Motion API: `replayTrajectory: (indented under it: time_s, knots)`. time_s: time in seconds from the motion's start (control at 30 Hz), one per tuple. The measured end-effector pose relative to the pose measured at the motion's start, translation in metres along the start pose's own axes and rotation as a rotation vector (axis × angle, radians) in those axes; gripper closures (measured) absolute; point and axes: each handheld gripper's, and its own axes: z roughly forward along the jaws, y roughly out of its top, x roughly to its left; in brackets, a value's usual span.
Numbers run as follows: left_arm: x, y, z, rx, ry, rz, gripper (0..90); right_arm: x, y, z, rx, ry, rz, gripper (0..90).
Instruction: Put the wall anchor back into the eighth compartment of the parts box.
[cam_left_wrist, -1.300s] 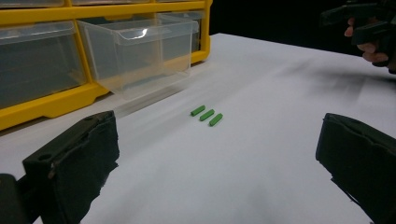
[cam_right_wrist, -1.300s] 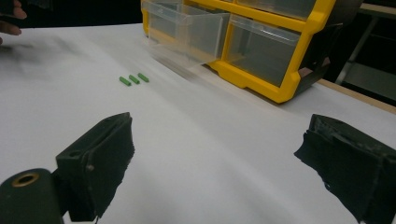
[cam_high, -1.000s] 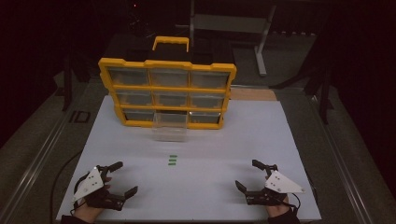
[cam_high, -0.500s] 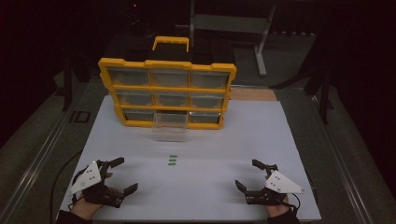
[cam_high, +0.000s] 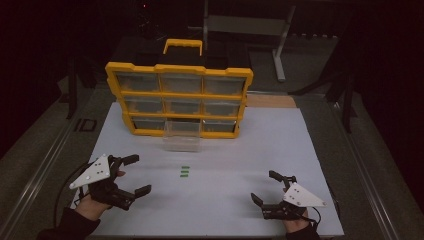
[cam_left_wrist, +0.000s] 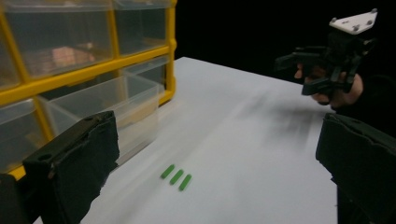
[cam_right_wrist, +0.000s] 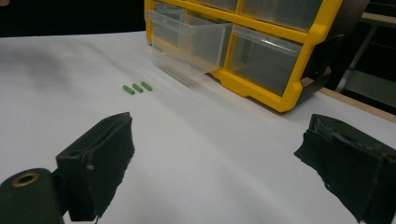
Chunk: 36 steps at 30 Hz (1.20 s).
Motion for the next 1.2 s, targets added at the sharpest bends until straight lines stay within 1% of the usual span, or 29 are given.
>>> replayTrajectory:
  time_s: [0.03, 0.07, 0.1, 0.17, 0.2, 0.23, 0.27, 0.3, 0.33, 0.37, 0.4, 0.43, 0.47, 0.5, 0.53, 0.57, 0.6, 0.63, 0.67, 0.77, 0.83, 0.87, 0.93, 0.97, 1.03, 1.13, 1.2]
  knots:
    - [0.0, 0.005, 0.005, 0.006, -0.019, 0.008, 0.0, 0.0, 0.0, 0.0, -0.003, 0.003, 0.001, 8.7]
    - [0.0, 0.005, 0.005, 0.006, -0.019, 0.008, 0.0, 0.0, 0.0, 0.0, -0.003, 0.003, 0.001, 8.6]
    - [0.001, 0.009, 0.011, 0.023, -0.034, 0.02, 0.0, 0.0, 0.0, 0.001, -0.002, 0.005, 0.004, 8.7]
    - [0.003, 0.012, 0.018, 0.033, -0.046, 0.033, 0.0, 0.0, 0.0, 0.001, -0.001, 0.007, 0.006, 8.7]
    - [0.003, 0.012, 0.018, 0.033, -0.046, 0.033, 0.0, 0.0, 0.0, 0.001, -0.001, 0.007, 0.006, 8.7]
    - [0.005, 0.014, 0.025, 0.04, -0.065, 0.026, 0.0, 0.0, 0.0, 0.001, -0.001, 0.007, 0.005, 8.7]
    - [0.005, 0.014, 0.025, 0.04, -0.065, 0.026, 0.0, 0.0, 0.0, 0.001, -0.001, 0.007, 0.005, 8.7]
    - [0.008, 0.014, 0.032, 0.041, -0.082, 0.03, 0.0, 0.0, 0.0, 0.0, -0.001, 0.008, 0.007, 8.7]
    - [0.008, 0.014, 0.032, 0.041, -0.082, 0.03, 0.0, 0.0, 0.0, 0.0, -0.001, 0.008, 0.007, 8.7]
    - [0.011, 0.013, 0.04, 0.057, -0.102, 0.03, 0.0, 0.0, 0.0, 0.0, 0.001, 0.009, 0.011, 8.7]
    - [0.011, 0.013, 0.04, 0.057, -0.102, 0.03, 0.0, 0.0, 0.0, 0.0, 0.001, 0.009, 0.011, 8.7]
    - [0.012, 0.012, 0.049, 0.077, -0.114, 0.043, 0.0, -0.001, -0.001, 0.0, 0.002, 0.011, 0.012, 8.7]
    - [0.012, 0.012, 0.049, 0.077, -0.114, 0.043, 0.0, -0.001, -0.001, 0.0, 0.002, 0.011, 0.012, 8.7]
    - [0.014, 0.011, 0.056, 0.092, -0.12, 0.055, 0.0, -0.001, -0.001, 0.001, 0.003, 0.013, 0.015, 8.7]
    - [0.014, 0.011, 0.056, 0.092, -0.12, 0.055, 0.0, -0.001, -0.001, 0.001, 0.003, 0.013, 0.015, 8.7]
    - [0.017, 0.011, 0.063, 0.095, -0.137, 0.054, 0.9, -0.001, -0.001, 0.001, 0.004, 0.016, 0.015, 8.7]
    - [0.017, 0.011, 0.063, 0.095, -0.137, 0.054, 3.0, -0.001, -0.001, 0.001, 0.004, 0.016, 0.015, 8.7]
    - [0.018, 0.011, 0.066, 0.096, -0.137, 0.052, 3.0, -0.001, -0.001, 0.001, 0.005, 0.016, 0.017, 8.7]
    - [0.02, 0.01, 0.073, 0.106, -0.144, 0.055, 3.2, -0.001, -0.001, 0.001, 0.005, 0.016, 0.016, 8.7]
    - [0.024, 0.008, 0.084, 0.126, -0.152, 0.047, 4.5, 0.0, -0.001, 0.001, 0.005, 0.018, 0.014, 8.7]
    - [0.025, 0.007, 0.086, 0.134, -0.156, 0.047, 6.6, -0.001, -0.001, 0.001, 0.006, 0.02, 0.013, 8.7]
    - [0.027, 0.004, 0.092, 0.149, -0.161, 0.043, 6.6, -0.001, -0.001, 0.001, 0.007, 0.019, 0.015, 8.7]
    - [0.029, -0.001, 0.098, 0.172, -0.157, 0.047, 9.7, -0.001, -0.002, 0.001, 0.007, 0.021, 0.017, 8.7]
    - [0.03, -0.003, 0.1, 0.179, -0.158, 0.043, 10.9, -0.001, -0.001, 0.001, 0.006, 0.022, 0.017, 8.7]
    - [0.033, -0.007, 0.105, 0.196, -0.144, 0.036, 13.8, -0.001, -0.001, 0.001, 0.005, 0.02, 0.014, 8.7]
    - [0.036, -0.013, 0.111, 0.223, -0.134, 0.028, 14.7, -0.001, -0.001, 0.001, 0.006, 0.022, 0.016, 8.7]
    - [0.038, -0.015, 0.115, 0.248, -0.119, 0.019, 18.3, -0.001, -0.002, 0.001, 0.006, 0.023, 0.017, 8.7]
